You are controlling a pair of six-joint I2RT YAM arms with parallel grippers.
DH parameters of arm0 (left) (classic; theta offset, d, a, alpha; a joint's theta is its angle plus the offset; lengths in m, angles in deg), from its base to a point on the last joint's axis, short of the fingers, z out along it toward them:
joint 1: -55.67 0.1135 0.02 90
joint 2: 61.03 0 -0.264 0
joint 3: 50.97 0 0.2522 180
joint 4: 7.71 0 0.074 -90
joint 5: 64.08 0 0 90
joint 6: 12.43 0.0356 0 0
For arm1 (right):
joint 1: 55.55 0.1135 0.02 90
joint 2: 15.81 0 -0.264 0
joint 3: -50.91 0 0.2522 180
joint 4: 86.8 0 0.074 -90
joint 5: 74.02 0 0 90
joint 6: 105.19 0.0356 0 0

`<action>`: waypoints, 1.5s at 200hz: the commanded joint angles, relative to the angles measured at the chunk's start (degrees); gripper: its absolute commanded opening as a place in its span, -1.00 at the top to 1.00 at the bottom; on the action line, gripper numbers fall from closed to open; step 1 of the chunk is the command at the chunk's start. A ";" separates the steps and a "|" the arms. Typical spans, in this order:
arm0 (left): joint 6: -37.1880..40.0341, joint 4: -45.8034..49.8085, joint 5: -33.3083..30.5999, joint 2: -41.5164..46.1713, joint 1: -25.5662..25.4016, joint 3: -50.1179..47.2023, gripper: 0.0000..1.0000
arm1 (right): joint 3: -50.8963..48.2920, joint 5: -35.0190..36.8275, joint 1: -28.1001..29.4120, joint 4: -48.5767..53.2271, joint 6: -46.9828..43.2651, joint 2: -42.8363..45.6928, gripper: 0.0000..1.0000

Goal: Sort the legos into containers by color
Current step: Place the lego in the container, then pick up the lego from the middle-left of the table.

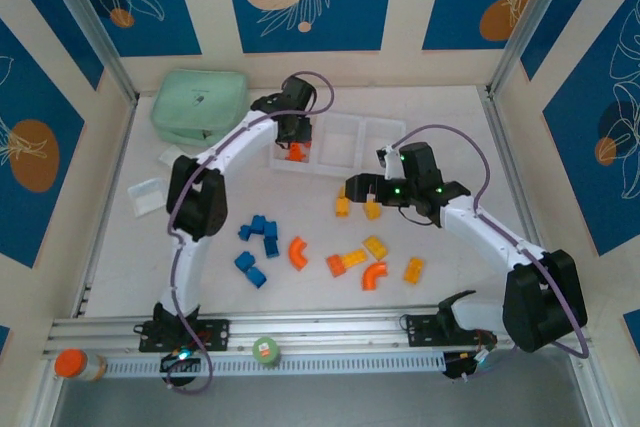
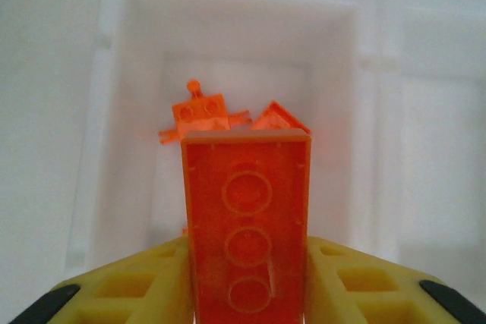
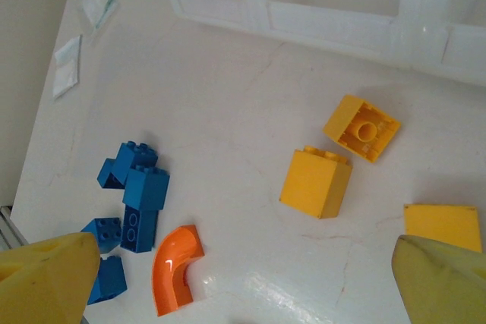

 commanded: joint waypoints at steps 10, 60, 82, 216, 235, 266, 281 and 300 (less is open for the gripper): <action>1.34 8.00 -2.51 -6.04 1.24 10.25 0.13 | 2.50 -2.45 -0.97 1.18 -1.78 -0.54 -0.98; 1.44 8.02 2.11 -1.49 1.20 8.45 0.00 | 3.45 -4.32 -1.50 2.24 -1.83 -0.34 -0.98; 0.68 5.91 5.04 4.74 0.61 0.77 -0.03 | 3.06 -4.69 -1.28 3.99 -1.53 0.23 -0.98; -17.00 -0.87 0.81 39.98 -15.04 -49.34 -0.08 | -8.43 -1.48 11.96 4.13 3.02 8.97 -0.98; -20.73 -1.51 1.91 43.26 -17.68 -54.40 -0.08 | -10.88 -2.08 13.44 1.38 4.21 10.08 -0.98; -26.62 -4.26 4.27 45.11 -21.71 -59.98 -0.08 | -12.44 -1.65 15.39 -0.80 4.81 9.42 -0.98; -29.07 -5.11 5.36 43.37 -23.72 -60.72 -0.08 | -12.59 -1.06 15.59 -1.10 5.08 9.09 -0.98; -30.48 -6.09 5.85 40.78 -25.38 -60.55 -0.11 | -13.12 0.30 15.46 -1.37 5.32 9.12 -0.98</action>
